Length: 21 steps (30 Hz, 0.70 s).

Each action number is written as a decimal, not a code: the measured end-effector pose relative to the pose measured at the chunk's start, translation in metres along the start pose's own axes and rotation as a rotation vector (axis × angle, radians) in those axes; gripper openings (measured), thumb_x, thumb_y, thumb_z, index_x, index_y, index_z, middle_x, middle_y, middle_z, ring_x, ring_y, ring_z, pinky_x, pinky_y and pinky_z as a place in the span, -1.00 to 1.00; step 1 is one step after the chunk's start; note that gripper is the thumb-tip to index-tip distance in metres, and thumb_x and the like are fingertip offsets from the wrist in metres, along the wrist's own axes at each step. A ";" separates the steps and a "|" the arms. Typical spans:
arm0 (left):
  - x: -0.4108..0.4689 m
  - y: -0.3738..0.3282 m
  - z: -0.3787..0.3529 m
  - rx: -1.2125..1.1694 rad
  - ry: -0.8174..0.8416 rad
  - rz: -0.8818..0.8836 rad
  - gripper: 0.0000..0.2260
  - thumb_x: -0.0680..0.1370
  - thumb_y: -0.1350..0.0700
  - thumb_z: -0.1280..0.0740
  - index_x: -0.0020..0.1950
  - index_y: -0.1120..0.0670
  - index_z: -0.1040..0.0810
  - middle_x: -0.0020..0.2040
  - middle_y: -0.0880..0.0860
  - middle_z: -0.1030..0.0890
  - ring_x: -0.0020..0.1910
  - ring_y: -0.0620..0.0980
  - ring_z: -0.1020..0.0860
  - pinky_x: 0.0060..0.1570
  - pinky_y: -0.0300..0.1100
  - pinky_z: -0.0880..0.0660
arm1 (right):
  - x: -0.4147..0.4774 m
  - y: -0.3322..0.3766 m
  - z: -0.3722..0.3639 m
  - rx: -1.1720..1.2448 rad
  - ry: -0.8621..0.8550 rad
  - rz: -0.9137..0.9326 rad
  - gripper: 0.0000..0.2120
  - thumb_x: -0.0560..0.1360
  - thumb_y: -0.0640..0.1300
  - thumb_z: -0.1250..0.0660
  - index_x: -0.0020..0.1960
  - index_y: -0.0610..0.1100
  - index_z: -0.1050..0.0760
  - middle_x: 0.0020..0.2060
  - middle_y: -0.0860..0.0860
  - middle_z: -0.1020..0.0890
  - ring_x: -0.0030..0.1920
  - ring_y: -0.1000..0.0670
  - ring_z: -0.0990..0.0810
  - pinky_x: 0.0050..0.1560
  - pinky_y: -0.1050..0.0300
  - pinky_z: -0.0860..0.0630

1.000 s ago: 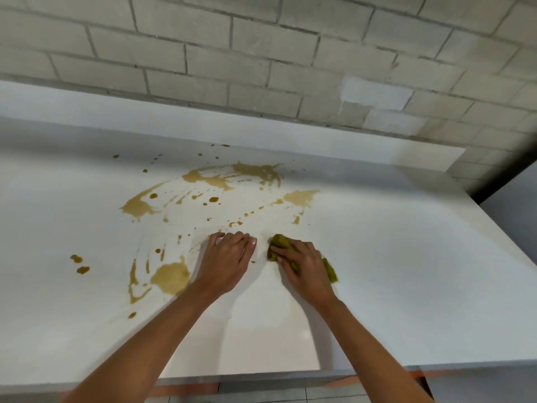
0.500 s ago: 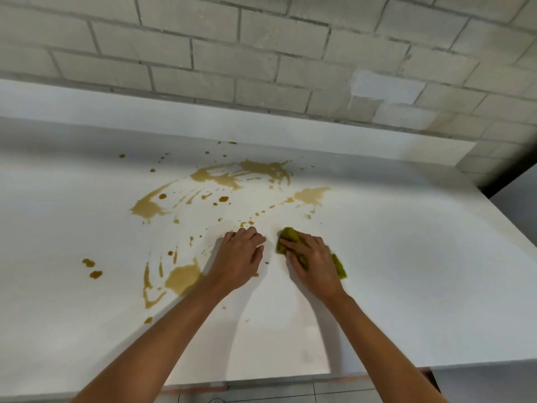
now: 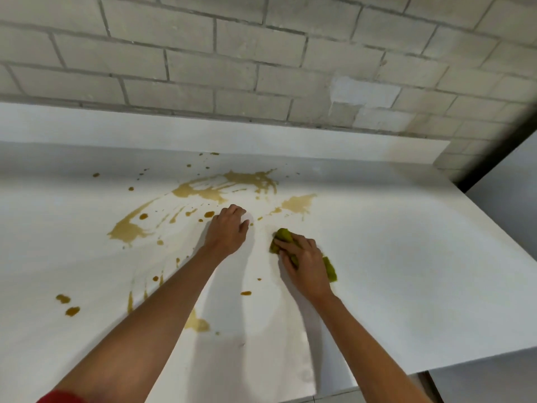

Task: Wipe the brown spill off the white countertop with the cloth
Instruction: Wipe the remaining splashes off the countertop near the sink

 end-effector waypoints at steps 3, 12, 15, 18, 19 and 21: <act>0.006 0.002 -0.001 0.010 -0.013 -0.015 -0.67 0.61 0.08 -0.12 0.32 0.17 -0.41 0.30 0.10 -0.45 0.25 0.09 -0.40 0.20 -0.04 -0.35 | -0.022 -0.026 0.021 -0.003 -0.048 -0.001 -0.71 0.49 -0.16 -0.32 0.19 0.04 -0.55 0.17 0.02 -0.58 0.07 -0.06 -0.51 0.09 0.16 -0.38; 0.004 0.003 -0.002 0.017 -0.065 -0.063 -0.70 0.62 0.09 -0.10 0.29 0.16 -0.43 0.23 0.11 -0.50 0.16 0.10 -0.45 0.12 -0.05 -0.39 | 0.045 -0.044 0.004 -0.128 -0.094 -0.272 -0.70 0.55 -0.14 -0.22 0.26 -0.07 -0.50 0.23 -0.15 -0.52 0.15 -0.21 -0.44 0.14 -0.03 -0.36; 0.006 0.003 0.000 0.016 -0.086 -0.066 -0.70 0.62 0.10 -0.10 0.29 0.17 -0.45 0.22 0.11 -0.51 0.15 0.10 -0.46 0.11 -0.04 -0.40 | 0.038 0.003 -0.011 -0.049 -0.038 -0.082 -0.70 0.53 -0.16 -0.25 0.25 -0.05 -0.52 0.24 -0.10 -0.54 0.17 -0.17 -0.47 0.16 0.00 -0.41; 0.007 0.005 0.001 0.011 -0.100 -0.069 -0.70 0.63 0.11 -0.09 0.28 0.17 -0.47 0.20 0.11 -0.52 0.14 0.09 -0.46 0.09 -0.03 -0.42 | -0.002 0.022 -0.009 0.035 0.002 0.064 -0.70 0.51 -0.16 -0.29 0.21 0.02 -0.54 0.24 -0.01 -0.54 0.17 -0.06 -0.48 0.19 0.17 -0.36; 0.008 0.005 0.001 0.002 -0.098 -0.071 -0.70 0.63 0.11 -0.09 0.27 0.17 -0.47 0.19 0.11 -0.53 0.13 0.09 -0.47 0.08 -0.03 -0.42 | -0.014 0.018 -0.004 0.044 0.008 0.087 -0.70 0.50 -0.16 -0.30 0.21 0.04 -0.54 0.24 0.01 -0.54 0.17 -0.02 -0.47 0.20 0.25 -0.31; 0.008 0.005 0.001 -0.011 -0.095 -0.077 -0.70 0.63 0.11 -0.09 0.27 0.17 -0.47 0.18 0.11 -0.53 0.12 0.10 -0.47 0.08 -0.02 -0.43 | -0.023 -0.003 0.009 0.017 -0.011 0.064 -0.70 0.49 -0.17 -0.32 0.20 0.05 -0.54 0.22 0.00 -0.55 0.14 -0.04 -0.47 0.20 0.27 -0.29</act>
Point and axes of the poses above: each hand's wrist, its own x-axis towards the middle knuckle, its own z-axis out of the back of the hand, y = z × x, the point moved 9 cm from there along x, towards the middle knuckle
